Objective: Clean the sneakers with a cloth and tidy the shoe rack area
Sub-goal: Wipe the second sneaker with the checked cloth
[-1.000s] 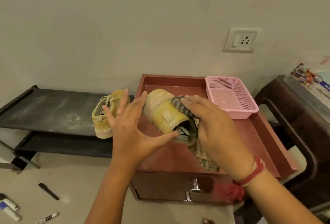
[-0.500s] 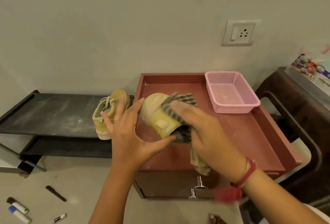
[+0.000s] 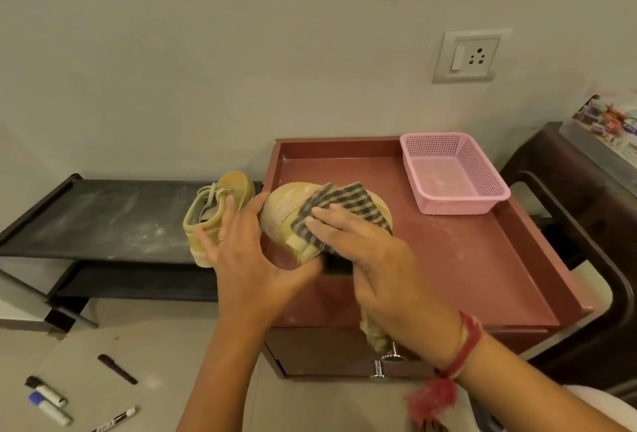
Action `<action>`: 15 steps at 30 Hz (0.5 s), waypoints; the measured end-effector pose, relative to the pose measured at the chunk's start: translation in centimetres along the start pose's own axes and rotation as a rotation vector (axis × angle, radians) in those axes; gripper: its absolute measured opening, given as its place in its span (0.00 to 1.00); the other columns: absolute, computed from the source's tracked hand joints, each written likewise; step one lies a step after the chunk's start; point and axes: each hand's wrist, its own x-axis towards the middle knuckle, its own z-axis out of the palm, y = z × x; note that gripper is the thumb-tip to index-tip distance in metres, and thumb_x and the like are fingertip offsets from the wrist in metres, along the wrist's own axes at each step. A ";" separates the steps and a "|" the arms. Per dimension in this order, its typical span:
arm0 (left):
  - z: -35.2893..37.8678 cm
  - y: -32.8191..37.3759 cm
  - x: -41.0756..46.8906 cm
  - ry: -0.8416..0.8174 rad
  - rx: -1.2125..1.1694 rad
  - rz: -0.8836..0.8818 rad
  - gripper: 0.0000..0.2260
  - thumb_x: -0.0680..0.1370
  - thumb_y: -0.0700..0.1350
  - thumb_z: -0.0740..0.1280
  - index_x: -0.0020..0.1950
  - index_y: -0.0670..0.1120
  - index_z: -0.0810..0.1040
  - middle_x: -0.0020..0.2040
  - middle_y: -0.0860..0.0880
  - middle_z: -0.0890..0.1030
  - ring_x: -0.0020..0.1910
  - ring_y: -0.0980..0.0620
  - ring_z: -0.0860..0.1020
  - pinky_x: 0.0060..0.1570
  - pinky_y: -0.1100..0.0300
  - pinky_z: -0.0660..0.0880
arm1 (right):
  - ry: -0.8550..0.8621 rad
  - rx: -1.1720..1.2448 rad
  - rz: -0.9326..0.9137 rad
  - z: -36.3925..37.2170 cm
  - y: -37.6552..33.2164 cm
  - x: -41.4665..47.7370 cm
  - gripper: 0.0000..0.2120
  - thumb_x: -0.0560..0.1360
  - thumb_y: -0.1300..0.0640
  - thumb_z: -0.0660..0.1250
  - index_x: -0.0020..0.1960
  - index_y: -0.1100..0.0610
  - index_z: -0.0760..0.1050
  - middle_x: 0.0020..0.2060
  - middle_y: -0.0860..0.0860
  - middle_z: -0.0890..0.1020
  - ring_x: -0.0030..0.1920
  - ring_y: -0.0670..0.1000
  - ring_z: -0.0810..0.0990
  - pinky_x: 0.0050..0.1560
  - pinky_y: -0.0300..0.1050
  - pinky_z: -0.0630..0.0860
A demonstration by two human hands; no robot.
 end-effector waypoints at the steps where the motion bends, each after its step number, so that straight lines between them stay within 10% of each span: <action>1: -0.1 -0.1 0.0 -0.011 0.024 -0.011 0.41 0.59 0.67 0.67 0.68 0.48 0.70 0.64 0.60 0.69 0.75 0.47 0.60 0.70 0.38 0.40 | -0.005 -0.001 0.022 0.0 0.5 0.1 0.29 0.67 0.65 0.48 0.66 0.57 0.72 0.65 0.51 0.74 0.68 0.47 0.68 0.70 0.41 0.62; 15: -0.8 -1.4 -0.1 -0.223 0.211 -0.186 0.34 0.56 0.73 0.63 0.57 0.57 0.70 0.54 0.57 0.75 0.68 0.45 0.69 0.68 0.30 0.40 | 0.023 -0.093 0.315 -0.1 4.2 1.0 0.26 0.69 0.71 0.55 0.64 0.58 0.73 0.63 0.52 0.76 0.65 0.50 0.72 0.67 0.34 0.61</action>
